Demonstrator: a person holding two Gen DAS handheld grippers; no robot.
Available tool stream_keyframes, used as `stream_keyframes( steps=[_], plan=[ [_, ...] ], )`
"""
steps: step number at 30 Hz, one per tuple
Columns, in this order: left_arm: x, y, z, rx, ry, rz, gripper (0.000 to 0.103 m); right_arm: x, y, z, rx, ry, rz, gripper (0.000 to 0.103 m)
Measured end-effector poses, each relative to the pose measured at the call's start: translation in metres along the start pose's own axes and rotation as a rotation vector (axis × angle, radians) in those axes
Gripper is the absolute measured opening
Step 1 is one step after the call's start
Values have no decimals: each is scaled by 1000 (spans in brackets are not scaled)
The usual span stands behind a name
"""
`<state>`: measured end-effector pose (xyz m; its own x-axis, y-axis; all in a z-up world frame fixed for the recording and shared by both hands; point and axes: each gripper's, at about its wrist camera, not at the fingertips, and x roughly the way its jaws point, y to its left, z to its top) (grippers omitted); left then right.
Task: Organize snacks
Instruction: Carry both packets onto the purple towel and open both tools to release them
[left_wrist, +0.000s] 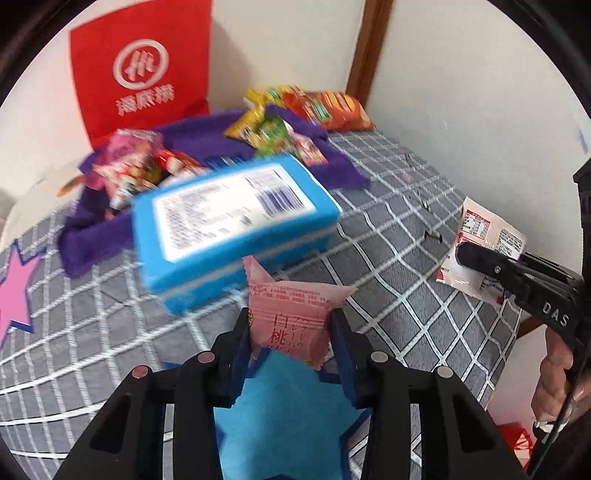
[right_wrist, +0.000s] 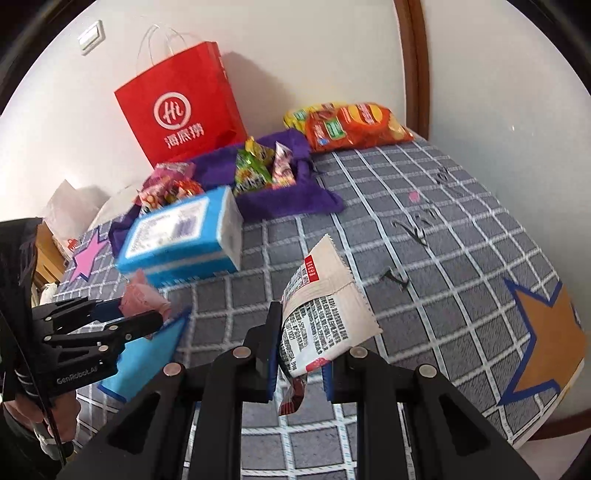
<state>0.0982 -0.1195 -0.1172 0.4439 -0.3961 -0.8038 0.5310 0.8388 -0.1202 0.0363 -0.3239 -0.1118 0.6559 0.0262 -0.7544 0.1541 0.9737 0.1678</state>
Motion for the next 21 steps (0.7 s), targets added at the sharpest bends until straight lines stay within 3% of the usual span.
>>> stream_keyframes(
  steps=[9,21],
  plan=[
    [-45,51,30,-79,-80,77,39,-11,30,49,-25,-48,12,19],
    [-68,114,79,-163,-169,170,39,7,52,120,-39,-62,22,19]
  ],
)
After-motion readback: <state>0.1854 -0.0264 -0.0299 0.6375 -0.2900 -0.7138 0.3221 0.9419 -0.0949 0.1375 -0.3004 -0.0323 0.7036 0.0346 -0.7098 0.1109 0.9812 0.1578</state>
